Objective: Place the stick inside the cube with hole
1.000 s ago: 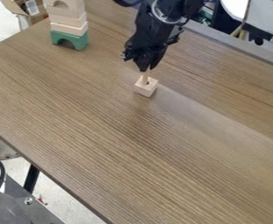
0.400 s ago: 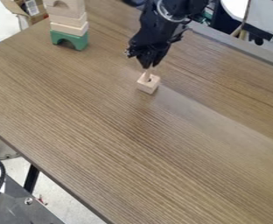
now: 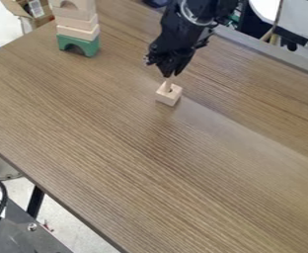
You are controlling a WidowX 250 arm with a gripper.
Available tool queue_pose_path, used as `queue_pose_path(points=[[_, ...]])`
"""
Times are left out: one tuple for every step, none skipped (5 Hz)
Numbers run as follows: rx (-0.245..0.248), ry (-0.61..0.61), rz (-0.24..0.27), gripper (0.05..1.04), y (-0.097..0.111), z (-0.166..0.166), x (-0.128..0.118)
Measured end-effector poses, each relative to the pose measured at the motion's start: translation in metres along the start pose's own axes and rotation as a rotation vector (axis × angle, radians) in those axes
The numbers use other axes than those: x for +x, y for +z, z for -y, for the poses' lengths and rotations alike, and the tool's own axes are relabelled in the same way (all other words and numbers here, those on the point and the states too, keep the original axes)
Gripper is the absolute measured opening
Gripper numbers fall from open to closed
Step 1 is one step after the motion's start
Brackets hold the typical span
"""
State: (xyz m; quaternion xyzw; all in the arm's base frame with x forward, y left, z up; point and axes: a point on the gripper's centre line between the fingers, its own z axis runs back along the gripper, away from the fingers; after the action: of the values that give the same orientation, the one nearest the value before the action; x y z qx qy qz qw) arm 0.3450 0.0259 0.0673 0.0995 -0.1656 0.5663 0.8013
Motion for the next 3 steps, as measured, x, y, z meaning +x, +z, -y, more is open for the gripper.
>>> queue_pose_path(points=[[-0.003,-0.007,0.000,0.120,0.0009,0.0011,-0.0023],[-0.008,-0.011,-0.001,0.120,0.0019,0.0026,-0.0040],[-0.001,-0.020,-0.001,0.120,0.0025,0.0020,-0.0047]])
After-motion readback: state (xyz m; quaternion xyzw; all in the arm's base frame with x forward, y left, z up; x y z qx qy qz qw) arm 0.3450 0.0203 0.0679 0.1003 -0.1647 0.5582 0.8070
